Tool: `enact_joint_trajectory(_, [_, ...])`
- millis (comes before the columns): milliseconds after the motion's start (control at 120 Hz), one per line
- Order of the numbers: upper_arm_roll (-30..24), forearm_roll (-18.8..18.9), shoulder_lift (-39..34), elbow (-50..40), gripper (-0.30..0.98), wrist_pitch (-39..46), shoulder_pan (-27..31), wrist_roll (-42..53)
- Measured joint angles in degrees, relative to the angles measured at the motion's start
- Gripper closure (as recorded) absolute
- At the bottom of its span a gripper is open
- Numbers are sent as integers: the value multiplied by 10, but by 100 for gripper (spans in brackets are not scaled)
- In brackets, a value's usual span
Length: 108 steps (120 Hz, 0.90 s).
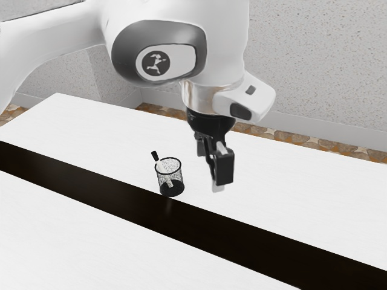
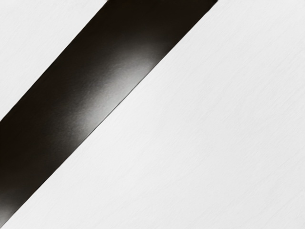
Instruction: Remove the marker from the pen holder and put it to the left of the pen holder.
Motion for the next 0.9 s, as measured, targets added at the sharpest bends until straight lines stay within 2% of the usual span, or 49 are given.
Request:
enact_joint_trajectory(158, [7, 6, 12, -23, 0, 37, -91, -25])
enact_joint_trajectory(200, [37, 9, 47, -24, 1, 50, -117, -38])
enact_joint_trajectory(217, [52, 9, 63, -20, 1, 56, -102, -42])
enact_joint_trajectory(233, [66, 8, 80, -13, 2, 62, -62, -44])
enact_joint_trajectory(275, [110, 3, 132, 31, 2, 73, 109, -42])
enact_joint_trajectory(300, [150, -5, 166, 63, 1, 78, 182, -40])
enact_joint_trajectory(358, [208, -35, 239, 121, 1, 95, 252, -35])
enact_joint_trajectory(475, [232, -82, 312, 150, 0, 166, 275, -26])
enact_joint_trajectory(558, [224, -108, 334, 147, 0, 219, 275, -19])
enact_joint_trajectory(625, [208, -143, 355, 142, 0, 263, 273, -15])
enact_joint_trajectory(750, [188, -176, 362, 124, 0, 328, 277, -5])
enact_joint_trajectory(900, [186, -190, 335, 95, 0, 367, 310, 6])
